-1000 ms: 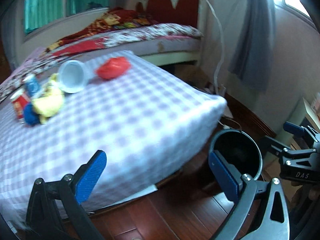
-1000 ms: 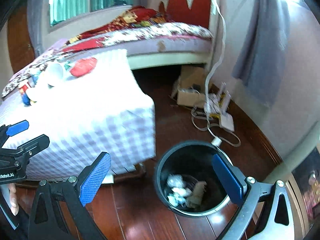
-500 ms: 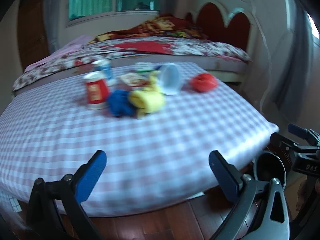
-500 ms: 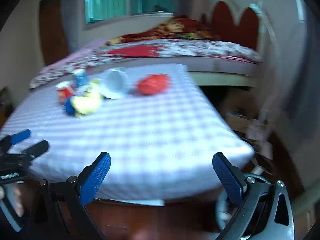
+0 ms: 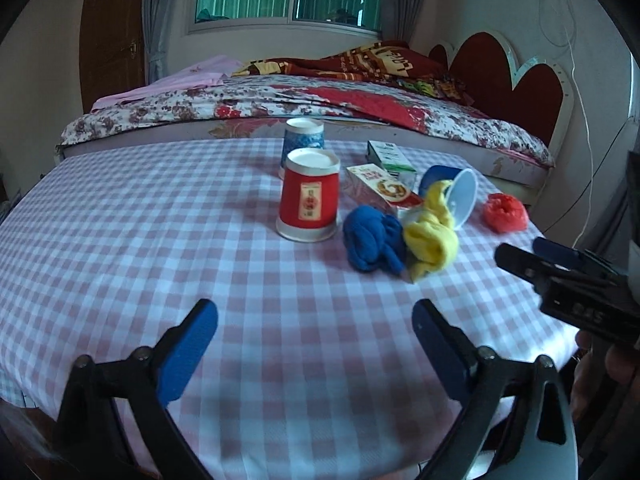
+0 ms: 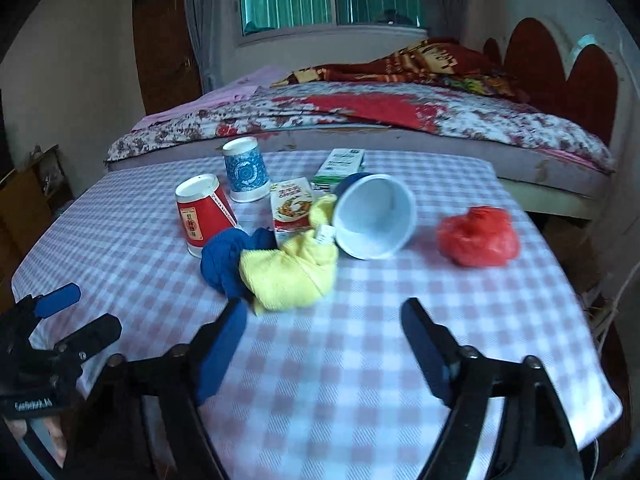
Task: Collect trash
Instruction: 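Grasp the red paper cup with left tool while right tool grasps yellow cloth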
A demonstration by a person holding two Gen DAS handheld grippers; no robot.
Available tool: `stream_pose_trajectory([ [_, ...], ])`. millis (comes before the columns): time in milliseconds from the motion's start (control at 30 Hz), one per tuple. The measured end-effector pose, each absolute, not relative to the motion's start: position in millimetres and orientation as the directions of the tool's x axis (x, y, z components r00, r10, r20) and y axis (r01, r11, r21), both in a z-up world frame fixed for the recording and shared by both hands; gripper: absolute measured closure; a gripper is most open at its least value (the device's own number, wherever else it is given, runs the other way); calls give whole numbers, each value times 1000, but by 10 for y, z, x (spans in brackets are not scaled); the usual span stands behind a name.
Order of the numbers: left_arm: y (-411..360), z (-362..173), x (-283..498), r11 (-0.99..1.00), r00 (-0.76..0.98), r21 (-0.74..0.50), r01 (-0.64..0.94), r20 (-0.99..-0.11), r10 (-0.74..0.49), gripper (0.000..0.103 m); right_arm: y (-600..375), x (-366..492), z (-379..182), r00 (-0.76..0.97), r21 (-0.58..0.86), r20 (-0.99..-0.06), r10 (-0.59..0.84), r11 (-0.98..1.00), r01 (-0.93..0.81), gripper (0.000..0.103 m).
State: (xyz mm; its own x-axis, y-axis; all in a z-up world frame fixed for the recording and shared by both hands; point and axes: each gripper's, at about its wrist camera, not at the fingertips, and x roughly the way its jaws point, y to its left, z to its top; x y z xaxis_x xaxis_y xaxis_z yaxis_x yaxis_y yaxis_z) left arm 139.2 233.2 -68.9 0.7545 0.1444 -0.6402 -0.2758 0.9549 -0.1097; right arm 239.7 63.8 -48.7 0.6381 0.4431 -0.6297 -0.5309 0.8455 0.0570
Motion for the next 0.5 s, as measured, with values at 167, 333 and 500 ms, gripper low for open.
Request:
stream_pose_trajectory([
  [167, 2483, -758, 1583, 953, 746, -111, -283, -650, 146, 14, 841, 2679, -612, 608, 85, -658, 444, 847, -525, 33],
  [333, 2601, -808, 1767, 951, 741, -123, -283, -658, 135, 14, 993, 2930, -758, 561, 123, -696, 449, 844, -523, 40],
  [500, 2656, -863, 1963, 953, 735, -135, -272, -668, 116, 14, 1072, 3069, -950, 505, 160, -727, 465, 830, -535, 52],
])
